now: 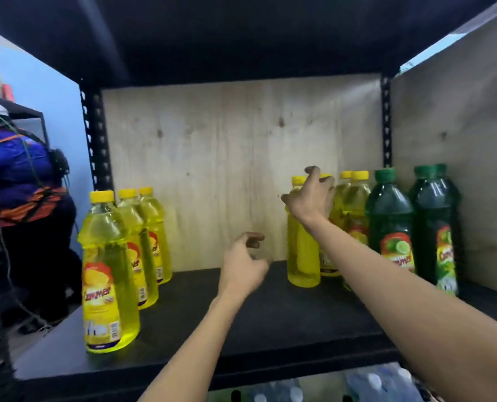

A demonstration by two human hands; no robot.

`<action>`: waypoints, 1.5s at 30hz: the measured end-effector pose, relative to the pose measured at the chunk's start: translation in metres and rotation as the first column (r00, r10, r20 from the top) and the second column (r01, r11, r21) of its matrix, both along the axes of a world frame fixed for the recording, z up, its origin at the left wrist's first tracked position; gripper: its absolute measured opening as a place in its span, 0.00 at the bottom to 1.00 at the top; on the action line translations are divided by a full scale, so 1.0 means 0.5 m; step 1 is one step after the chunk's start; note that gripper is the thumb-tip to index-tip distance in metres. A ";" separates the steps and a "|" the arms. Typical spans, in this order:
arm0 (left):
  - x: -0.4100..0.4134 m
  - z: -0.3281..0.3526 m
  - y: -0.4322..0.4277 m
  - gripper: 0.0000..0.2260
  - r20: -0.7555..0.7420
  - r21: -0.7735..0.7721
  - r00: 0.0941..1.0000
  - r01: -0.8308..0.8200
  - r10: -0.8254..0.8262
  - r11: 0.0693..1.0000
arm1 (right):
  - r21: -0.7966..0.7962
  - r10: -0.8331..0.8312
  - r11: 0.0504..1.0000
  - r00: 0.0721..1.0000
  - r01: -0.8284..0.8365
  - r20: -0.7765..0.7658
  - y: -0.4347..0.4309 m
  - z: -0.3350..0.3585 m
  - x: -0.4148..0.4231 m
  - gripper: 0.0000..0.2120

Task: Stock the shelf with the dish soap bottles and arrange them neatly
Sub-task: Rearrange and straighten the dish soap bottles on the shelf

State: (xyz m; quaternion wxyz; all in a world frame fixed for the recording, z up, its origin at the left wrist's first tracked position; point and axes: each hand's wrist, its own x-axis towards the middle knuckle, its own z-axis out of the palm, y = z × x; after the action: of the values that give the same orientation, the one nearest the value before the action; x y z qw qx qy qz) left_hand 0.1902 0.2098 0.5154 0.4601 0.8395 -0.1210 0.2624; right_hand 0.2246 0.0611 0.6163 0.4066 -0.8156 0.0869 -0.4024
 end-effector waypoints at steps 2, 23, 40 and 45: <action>0.055 -0.004 -0.045 0.19 -0.136 -0.098 0.987 0.075 -0.088 0.992 | 0.047 0.072 0.996 0.995 -0.069 -0.063 -0.030 -0.004 0.027 0.36; 0.120 -0.044 -0.141 0.38 -0.277 -0.088 0.931 0.221 -0.237 0.971 | -0.020 0.294 0.950 0.911 -0.313 -0.288 -0.071 0.014 0.031 0.43; 0.080 -0.074 -0.102 0.47 -0.162 -0.069 0.980 -0.131 0.119 0.989 | 0.008 0.358 0.933 0.927 -0.359 -0.115 0.057 0.003 0.045 0.34; 0.149 -0.049 0.029 0.48 -0.116 0.098 0.974 -0.182 0.193 0.978 | 0.089 0.422 0.905 0.903 -0.416 -0.077 0.144 0.003 0.114 0.33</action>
State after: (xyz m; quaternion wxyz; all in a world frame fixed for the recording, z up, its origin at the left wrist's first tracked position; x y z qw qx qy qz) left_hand 0.2648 0.2244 0.4907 0.4032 0.8811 -0.0234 0.2463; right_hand 0.2816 0.1333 0.6179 0.5075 -0.8184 -0.0572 -0.2634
